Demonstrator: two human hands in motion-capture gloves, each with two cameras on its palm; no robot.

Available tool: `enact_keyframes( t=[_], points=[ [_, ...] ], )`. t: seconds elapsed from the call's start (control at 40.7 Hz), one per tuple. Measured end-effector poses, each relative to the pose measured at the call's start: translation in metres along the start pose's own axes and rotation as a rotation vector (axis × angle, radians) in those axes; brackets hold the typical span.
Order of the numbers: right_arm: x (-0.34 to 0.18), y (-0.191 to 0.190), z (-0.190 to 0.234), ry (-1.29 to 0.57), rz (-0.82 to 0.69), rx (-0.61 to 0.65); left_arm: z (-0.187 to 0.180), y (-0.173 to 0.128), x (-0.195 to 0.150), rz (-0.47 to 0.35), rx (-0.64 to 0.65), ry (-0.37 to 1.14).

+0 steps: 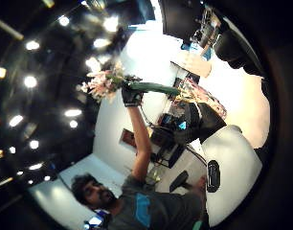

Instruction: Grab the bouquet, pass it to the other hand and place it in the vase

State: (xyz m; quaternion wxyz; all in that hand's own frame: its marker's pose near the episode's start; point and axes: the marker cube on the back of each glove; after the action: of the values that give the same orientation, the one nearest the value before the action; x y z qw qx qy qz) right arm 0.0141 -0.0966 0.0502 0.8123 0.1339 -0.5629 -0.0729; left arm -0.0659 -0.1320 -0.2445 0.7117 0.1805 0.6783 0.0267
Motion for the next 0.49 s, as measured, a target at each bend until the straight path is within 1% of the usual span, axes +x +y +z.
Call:
enact_keyframes(
  t=[0.074, 0.172, 0.271, 0.344, 0.418, 0.443, 0.492],
  points=[
    [-0.001, 0.0, 0.002, 0.002, 0.005, -0.001, -0.004, -0.004, -0.021, -0.027, -0.031, 0.005],
    [-0.005, 0.002, 0.004, 0.008, 0.016, -0.009, -0.007, -0.003, -0.042, -0.042, -0.043, -0.002],
    [-0.005, 0.002, 0.006, 0.011, 0.007, -0.014, -0.01, -0.001, -0.06, -0.06, -0.059, 0.035],
    [-0.002, 0.001, 0.007, 0.023, 0.004, -0.012, -0.014, 0.0, -0.072, -0.077, -0.086, 0.067],
    [-0.008, 0.002, 0.007, 0.008, 0.015, -0.012, -0.016, 0.005, -0.075, -0.072, -0.095, 0.047],
    [-0.011, 0.002, 0.007, -0.01, -0.009, -0.012, -0.018, 0.008, -0.074, -0.064, -0.091, 0.029],
    [-0.014, -0.002, 0.009, -0.058, -0.132, -0.012, -0.021, 0.01, -0.072, -0.035, -0.079, -0.022]
  ],
)
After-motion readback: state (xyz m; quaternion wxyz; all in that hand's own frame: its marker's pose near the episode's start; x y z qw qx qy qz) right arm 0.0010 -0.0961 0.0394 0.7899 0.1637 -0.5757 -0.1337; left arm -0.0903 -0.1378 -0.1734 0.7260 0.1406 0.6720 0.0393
